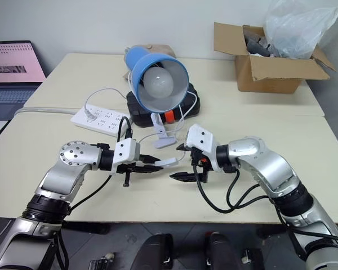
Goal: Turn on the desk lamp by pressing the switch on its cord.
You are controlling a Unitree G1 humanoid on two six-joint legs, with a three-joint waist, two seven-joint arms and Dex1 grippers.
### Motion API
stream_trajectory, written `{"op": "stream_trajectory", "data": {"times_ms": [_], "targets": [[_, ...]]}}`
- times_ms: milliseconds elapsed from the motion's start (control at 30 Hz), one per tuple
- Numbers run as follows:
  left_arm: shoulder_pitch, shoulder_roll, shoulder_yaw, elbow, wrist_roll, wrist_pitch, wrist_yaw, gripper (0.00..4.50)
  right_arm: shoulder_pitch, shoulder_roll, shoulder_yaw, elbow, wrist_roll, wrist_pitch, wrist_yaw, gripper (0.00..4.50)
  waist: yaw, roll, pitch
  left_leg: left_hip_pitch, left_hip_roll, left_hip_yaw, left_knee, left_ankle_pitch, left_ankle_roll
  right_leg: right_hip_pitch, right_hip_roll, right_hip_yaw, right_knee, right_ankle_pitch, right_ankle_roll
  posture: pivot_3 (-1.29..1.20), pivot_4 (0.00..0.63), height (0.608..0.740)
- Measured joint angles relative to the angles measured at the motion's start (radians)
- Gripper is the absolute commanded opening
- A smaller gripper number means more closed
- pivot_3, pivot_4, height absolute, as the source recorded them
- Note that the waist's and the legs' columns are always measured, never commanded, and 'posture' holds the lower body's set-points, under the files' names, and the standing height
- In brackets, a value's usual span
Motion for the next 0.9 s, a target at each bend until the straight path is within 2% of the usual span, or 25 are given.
{"op": "stream_trajectory", "data": {"times_ms": [600, 700, 900], "targets": [[-0.001, 0.005, -0.006, 0.001, 0.001, -0.004, 0.0, 0.39, -0.045, 0.097, 0.082, 0.166, -0.164, -0.135, 0.075, 4.5, 0.0, 0.0, 0.0, 0.0, 0.0, 0.0, 0.0, 0.0, 0.0, 0.0, 0.0, 0.0, 0.0, 0.0, 0.0, 0.0, 0.15, 0.74], [-0.001, 0.005, -0.007, 0.001, 0.001, -0.005, 0.0, 0.39, -0.045, 0.107, 0.083, 0.176, -0.178, -0.146, 0.078, 4.0, 0.0, 0.0, 0.0, 0.0, 0.0, 0.0, 0.0, 0.0, 0.0, 0.0, 0.0, 0.0, 0.0, 0.0, 0.0, 0.0, 0.15, 0.74], [-0.001, 0.005, -0.009, 0.001, 0.001, -0.005, 0.0, 0.39, -0.045, 0.116, 0.085, 0.197, -0.211, -0.166, 0.081, 2.56, 0.0, 0.0, 0.0, 0.0, 0.0, 0.0, 0.0, 0.0, 0.0, 0.0, 0.0, 0.0, 0.001, 0.0, 0.0, 0.0, 0.15, 0.74]]}}
